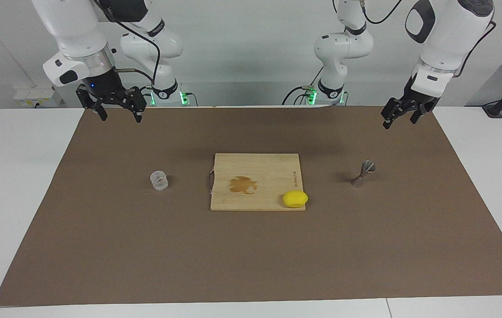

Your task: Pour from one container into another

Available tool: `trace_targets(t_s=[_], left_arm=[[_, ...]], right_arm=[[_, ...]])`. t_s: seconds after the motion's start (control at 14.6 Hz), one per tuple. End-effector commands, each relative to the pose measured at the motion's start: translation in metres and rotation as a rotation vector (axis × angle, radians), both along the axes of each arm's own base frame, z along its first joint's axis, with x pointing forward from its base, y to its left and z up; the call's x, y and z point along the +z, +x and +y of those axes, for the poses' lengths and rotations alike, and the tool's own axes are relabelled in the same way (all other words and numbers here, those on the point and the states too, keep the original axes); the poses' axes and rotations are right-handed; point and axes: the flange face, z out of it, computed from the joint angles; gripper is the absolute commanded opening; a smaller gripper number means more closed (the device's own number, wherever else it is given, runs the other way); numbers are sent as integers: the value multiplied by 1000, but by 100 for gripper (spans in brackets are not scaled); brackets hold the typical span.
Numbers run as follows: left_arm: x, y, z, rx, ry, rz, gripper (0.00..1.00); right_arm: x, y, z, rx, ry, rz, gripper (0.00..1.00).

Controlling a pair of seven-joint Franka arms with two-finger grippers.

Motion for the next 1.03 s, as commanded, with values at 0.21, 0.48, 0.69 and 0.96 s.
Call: trace_targets(t_s=[0.21, 0.48, 0.69, 0.96], left_arm=[[-15, -10, 30, 65, -62, 8, 100], [-48, -8, 41, 69, -76, 4, 100], [-64, -2, 44, 8, -72, -13, 100], [-88, 11, 51, -23, -87, -18, 100]], right_arm=[[2, -7, -5, 7, 21, 9, 100], [2, -7, -4, 7, 21, 7, 100], [2, -6, -5, -5, 22, 1, 100], [-1, -3, -4, -52, 24, -20, 100]])
